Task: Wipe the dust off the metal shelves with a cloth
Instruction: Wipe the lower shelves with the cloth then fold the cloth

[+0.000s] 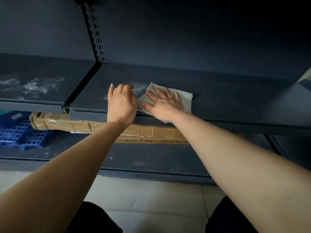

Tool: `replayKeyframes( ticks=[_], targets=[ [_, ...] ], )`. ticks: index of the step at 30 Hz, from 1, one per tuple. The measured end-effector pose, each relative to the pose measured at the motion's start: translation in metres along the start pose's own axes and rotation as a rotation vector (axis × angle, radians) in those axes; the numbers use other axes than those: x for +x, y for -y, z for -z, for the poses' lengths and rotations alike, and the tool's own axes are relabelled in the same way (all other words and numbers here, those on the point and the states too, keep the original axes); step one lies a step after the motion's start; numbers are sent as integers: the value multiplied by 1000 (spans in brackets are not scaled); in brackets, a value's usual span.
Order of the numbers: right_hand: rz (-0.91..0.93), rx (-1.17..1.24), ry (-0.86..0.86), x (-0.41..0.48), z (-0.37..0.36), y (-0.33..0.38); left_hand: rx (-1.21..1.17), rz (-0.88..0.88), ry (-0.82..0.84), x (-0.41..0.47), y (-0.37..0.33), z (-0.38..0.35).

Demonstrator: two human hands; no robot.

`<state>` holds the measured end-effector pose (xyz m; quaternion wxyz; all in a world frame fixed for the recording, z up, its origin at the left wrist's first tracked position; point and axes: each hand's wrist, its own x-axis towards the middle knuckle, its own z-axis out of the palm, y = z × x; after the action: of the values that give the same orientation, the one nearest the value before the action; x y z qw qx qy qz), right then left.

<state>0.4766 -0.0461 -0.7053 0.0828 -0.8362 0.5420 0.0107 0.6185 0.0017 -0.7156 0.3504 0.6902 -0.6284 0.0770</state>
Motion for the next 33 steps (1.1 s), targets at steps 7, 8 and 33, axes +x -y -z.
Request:
replayKeyframes(
  ticks=[7, 8, 33],
  targets=[
    [54, -20, 7, 23, -4, 37, 30, 172, -32, -8, 54, 17],
    [57, -19, 6, 27, -4, 43, 19, 193, -35, -7, 59, 18],
    [-164, -21, -44, 43, 4, -42, 50, 139, -12, 21, 31, -9]
  ],
)
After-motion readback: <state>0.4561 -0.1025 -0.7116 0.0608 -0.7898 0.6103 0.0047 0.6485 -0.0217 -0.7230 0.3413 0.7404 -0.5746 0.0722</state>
